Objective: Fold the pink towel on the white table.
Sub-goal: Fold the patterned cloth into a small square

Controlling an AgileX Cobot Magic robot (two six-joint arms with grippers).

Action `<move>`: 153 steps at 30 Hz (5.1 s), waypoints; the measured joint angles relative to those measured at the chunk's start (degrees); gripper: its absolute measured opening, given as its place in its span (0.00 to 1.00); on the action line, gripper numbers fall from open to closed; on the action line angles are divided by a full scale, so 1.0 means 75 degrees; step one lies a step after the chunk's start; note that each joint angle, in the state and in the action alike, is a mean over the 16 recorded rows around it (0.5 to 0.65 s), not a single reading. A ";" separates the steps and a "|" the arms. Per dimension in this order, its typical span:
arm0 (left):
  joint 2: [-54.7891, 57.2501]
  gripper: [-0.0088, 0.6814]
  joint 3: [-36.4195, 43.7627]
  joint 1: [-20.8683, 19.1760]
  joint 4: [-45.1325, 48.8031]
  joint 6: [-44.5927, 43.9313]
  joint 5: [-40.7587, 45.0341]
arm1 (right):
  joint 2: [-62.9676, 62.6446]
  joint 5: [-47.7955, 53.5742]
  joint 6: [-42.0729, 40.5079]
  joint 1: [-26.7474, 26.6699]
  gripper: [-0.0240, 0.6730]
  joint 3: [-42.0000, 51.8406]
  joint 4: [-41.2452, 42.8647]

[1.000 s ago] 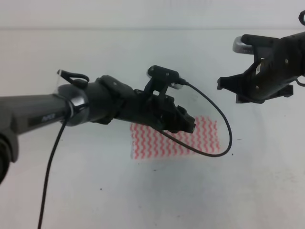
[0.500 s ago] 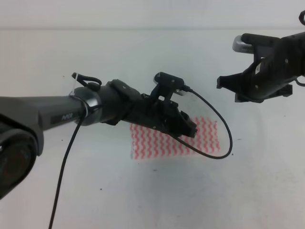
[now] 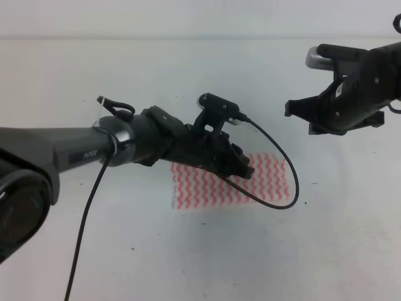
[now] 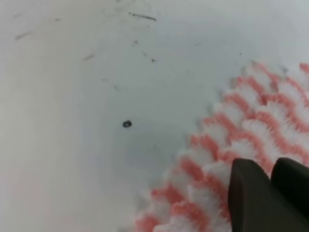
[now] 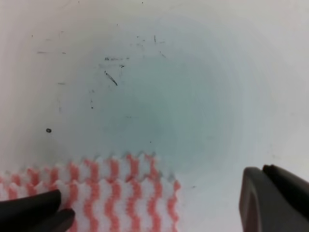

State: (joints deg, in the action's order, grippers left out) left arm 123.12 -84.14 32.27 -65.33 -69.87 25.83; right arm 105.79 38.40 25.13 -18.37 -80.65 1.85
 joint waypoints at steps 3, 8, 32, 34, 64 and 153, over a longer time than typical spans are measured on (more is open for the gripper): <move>-0.0140 0.12 -0.0033 -0.0031 0.0226 0.0242 0.0028 | -0.0004 0.0082 -0.0097 0.0000 0.01 0.0001 -0.0100; -0.0475 0.12 -0.0086 -0.0172 0.0987 0.1225 0.0283 | -0.0004 0.0270 -0.0461 -0.0001 0.01 0.0000 -0.0511; -0.1126 0.01 0.0914 -0.0765 0.3720 0.3925 0.1460 | 0.0075 0.0920 -0.1955 -0.0522 0.42 -0.0001 -0.2174; -0.1130 0.01 0.1014 -0.0765 0.3739 0.3875 0.1316 | 0.0118 0.0935 -0.1952 -0.0524 0.47 -0.0002 -0.2198; -0.1261 0.01 0.1170 -0.0987 0.3991 0.3524 0.0790 | 0.0646 0.0833 -0.1943 -0.0525 0.55 -0.0002 -0.2063; -0.1086 0.01 0.1171 -0.0987 0.3989 0.3415 0.0871 | 0.1346 0.0154 -0.1563 -0.0521 0.07 -0.0022 -0.2144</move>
State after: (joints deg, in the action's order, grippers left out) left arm 114.98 -75.35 24.86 -35.41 -44.26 32.37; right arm 115.88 39.55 13.41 -22.28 -80.81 -14.23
